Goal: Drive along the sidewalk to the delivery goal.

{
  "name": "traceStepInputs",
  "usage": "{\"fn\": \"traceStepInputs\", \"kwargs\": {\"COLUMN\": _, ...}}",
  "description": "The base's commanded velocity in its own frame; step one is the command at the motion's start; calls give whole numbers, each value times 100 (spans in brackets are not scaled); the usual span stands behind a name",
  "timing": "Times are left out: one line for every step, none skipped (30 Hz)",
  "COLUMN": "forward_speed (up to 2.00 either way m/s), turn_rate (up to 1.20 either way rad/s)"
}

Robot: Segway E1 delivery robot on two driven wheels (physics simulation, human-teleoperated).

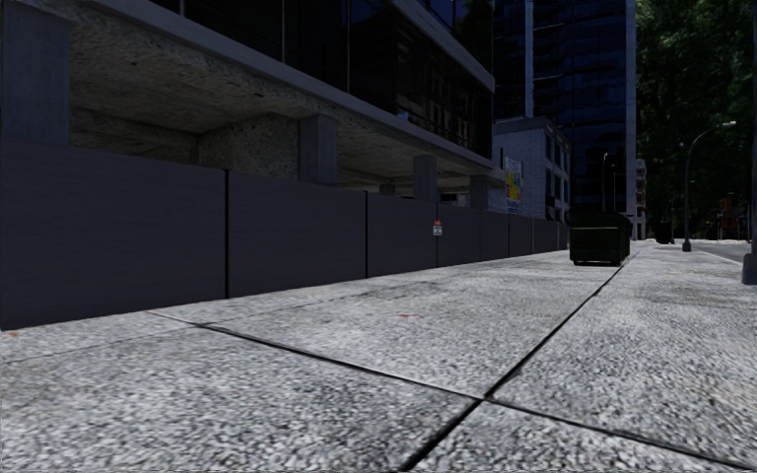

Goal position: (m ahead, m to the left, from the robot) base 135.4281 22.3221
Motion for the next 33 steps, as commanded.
{"fn": "traceStepInputs", "kwargs": {"forward_speed": 200, "turn_rate": -43}}
{"fn": "traceStepInputs", "kwargs": {"forward_speed": 200, "turn_rate": -43}}
{"fn": "traceStepInputs", "kwargs": {"forward_speed": 200, "turn_rate": -43}}
{"fn": "traceStepInputs", "kwargs": {"forward_speed": 200, "turn_rate": -49}}
{"fn": "traceStepInputs", "kwargs": {"forward_speed": 200, "turn_rate": -49}}
{"fn": "traceStepInputs", "kwargs": {"forward_speed": 200, "turn_rate": -56}}
{"fn": "traceStepInputs", "kwargs": {"forward_speed": 200, "turn_rate": -59}}
{"fn": "traceStepInputs", "kwargs": {"forward_speed": 200, "turn_rate": -59}}
{"fn": "traceStepInputs", "kwargs": {"forward_speed": 200, "turn_rate": -59}}
{"fn": "traceStepInputs", "kwargs": {"forward_speed": 200, "turn_rate": -60}}
{"fn": "traceStepInputs", "kwargs": {"forward_speed": 200, "turn_rate": -60}}
{"fn": "traceStepInputs", "kwargs": {"forward_speed": 200, "turn_rate": -60}}
{"fn": "traceStepInputs", "kwargs": {"forward_speed": 200, "turn_rate": -60}}
{"fn": "traceStepInputs", "kwargs": {"forward_speed": 200, "turn_rate": -60}}
{"fn": "traceStepInputs", "kwargs": {"forward_speed": 200, "turn_rate": -60}}
{"fn": "traceStepInputs", "kwargs": {"forward_speed": 200, "turn_rate": -60}}
{"fn": "traceStepInputs", "kwargs": {"forward_speed": 200, "turn_rate": -60}}
{"fn": "traceStepInputs", "kwargs": {"forward_speed": 200, "turn_rate": -60}}
{"fn": "traceStepInputs", "kwargs": {"forward_speed": 200, "turn_rate": -60}}
{"fn": "traceStepInputs", "kwargs": {"forward_speed": 200, "turn_rate": -60}}
{"fn": "traceStepInputs", "kwargs": {"forward_speed": 200, "turn_rate": -60}}
{"fn": "traceStepInputs", "kwargs": {"forward_speed": 200, "turn_rate": -60}}
{"fn": "traceStepInputs", "kwargs": {"forward_speed": 200, "turn_rate": -60}}
{"fn": "traceStepInputs", "kwargs": {"forward_speed": 200, "turn_rate": -60}}
{"fn": "traceStepInputs", "kwargs": {"forward_speed": 200, "turn_rate": -60}}
{"fn": "traceStepInputs", "kwargs": {"forward_speed": 200, "turn_rate": -60}}
{"fn": "traceStepInputs", "kwargs": {"forward_speed": 200, "turn_rate": -60}}
{"fn": "traceStepInputs", "kwargs": {"forward_speed": 200, "turn_rate": -60}}
{"fn": "traceStepInputs", "kwargs": {"forward_speed": 200, "turn_rate": -60}}
{"fn": "traceStepInputs", "kwargs": {"forward_speed": 200, "turn_rate": -60}}
{"fn": "traceStepInputs", "kwargs": {"forward_speed": 200, "turn_rate": -60}}
{"fn": "traceStepInputs", "kwargs": {"forward_speed": 200, "turn_rate": -60}}
{"fn": "traceStepInputs", "kwargs": {"forward_speed": 200, "turn_rate": -60}}
